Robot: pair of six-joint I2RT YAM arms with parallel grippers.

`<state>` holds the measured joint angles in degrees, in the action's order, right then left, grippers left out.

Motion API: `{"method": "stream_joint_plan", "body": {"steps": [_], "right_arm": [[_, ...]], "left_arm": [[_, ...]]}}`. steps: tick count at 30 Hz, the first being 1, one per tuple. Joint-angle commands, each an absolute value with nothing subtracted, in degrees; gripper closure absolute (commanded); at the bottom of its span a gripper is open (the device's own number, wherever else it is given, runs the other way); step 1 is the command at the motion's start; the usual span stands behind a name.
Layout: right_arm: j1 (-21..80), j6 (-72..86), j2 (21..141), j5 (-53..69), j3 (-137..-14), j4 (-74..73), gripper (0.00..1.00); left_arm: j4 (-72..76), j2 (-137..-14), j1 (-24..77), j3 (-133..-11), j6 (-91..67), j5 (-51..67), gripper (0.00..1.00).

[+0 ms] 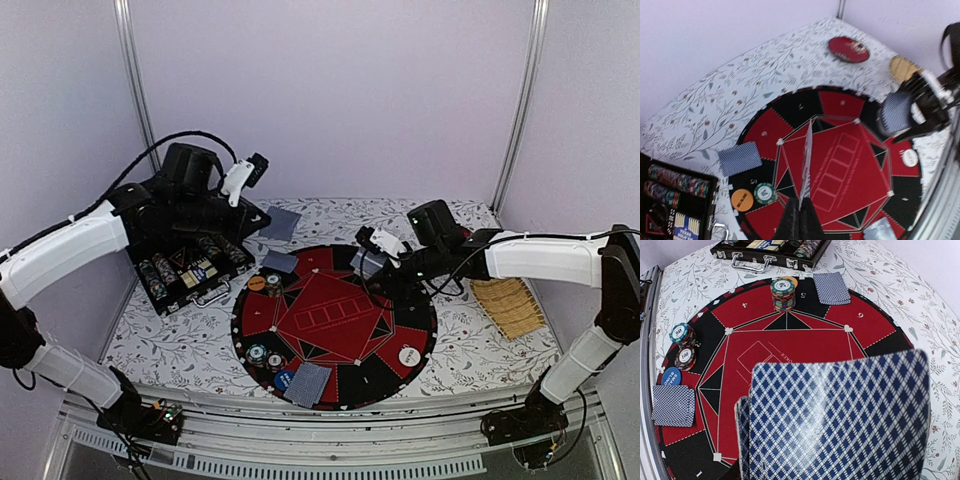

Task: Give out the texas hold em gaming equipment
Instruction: Flop the poker card into the community card area.

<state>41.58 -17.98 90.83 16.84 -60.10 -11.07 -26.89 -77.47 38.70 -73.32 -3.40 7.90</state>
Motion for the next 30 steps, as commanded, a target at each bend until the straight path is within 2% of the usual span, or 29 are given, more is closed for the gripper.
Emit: {"method": "stream_joint_plan", "body": {"steps": [1,6,17,25,30], "right_arm": [[39.42,-16.15,86.16,15.55,-58.24,-9.46,0.50],[37.84,-15.13,83.30,14.87,-56.34,-9.50,0.49],[37.23,-15.01,81.94,14.58,-55.80,-10.21,0.49],[37.11,-15.12,81.44,15.47,-55.79,-10.47,0.50],[37.16,-15.12,80.98,15.95,-55.72,-10.15,0.49]], "left_arm": [[-30.73,-82.12,44.79,-70.95,2.53,-10.91,1.00],[-30.78,-87.69,51.94,-70.32,5.26,-23.97,1.00],[-44.38,-103.05,59.32,-75.28,-0.68,-40.37,1.00],[-30.48,-103.15,61.45,-67.55,7.95,-34.39,1.00],[-28.73,-104.58,61.41,-66.18,9.06,-29.67,1.00]]}}
